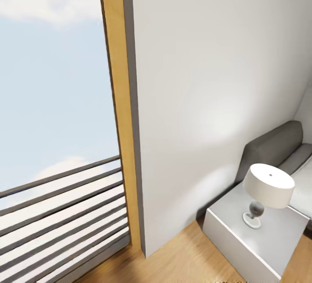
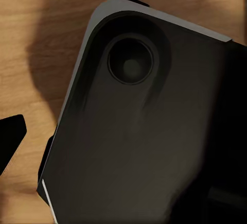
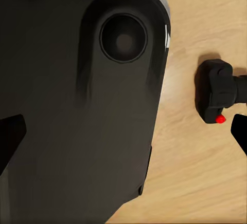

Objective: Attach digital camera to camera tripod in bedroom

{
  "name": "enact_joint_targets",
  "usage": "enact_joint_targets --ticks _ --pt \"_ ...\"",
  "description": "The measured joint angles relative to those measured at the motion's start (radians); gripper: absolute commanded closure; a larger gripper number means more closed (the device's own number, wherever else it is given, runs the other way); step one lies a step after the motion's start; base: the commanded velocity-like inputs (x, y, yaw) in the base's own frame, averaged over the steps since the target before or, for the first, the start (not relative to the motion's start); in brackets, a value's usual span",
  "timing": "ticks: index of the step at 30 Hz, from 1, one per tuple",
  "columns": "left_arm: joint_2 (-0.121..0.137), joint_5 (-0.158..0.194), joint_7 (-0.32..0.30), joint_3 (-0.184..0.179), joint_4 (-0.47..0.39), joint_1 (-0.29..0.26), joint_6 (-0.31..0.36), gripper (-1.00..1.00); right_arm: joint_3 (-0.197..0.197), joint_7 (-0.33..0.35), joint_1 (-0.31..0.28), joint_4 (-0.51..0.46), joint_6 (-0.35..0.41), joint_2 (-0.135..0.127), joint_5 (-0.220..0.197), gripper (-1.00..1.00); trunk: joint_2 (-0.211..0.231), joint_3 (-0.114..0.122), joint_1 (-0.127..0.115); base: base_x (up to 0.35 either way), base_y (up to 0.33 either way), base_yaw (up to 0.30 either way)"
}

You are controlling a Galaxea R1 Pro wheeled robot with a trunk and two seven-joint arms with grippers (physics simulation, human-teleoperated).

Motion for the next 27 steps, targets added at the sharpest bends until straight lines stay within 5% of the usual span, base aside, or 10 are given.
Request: enact_joint_targets --ticks 9,27 --pt "0.0 -0.001 -0.001 0.0 0.0 0.0 0.0 -1.0 0.004 0.0 0.0 0.0 -0.001 0.0 0.001 -1.0 0.0 0.0 0.0 0.0 0.0 -0.213" --pt "0.001 -0.001 0.0 0.0 0.0 0.0 0.0 -1.0 0.007 0.001 0.0 0.0 0.001 -0.002 0.003 -1.0 0.0 0.0 0.0 0.002 0.0 -0.019"
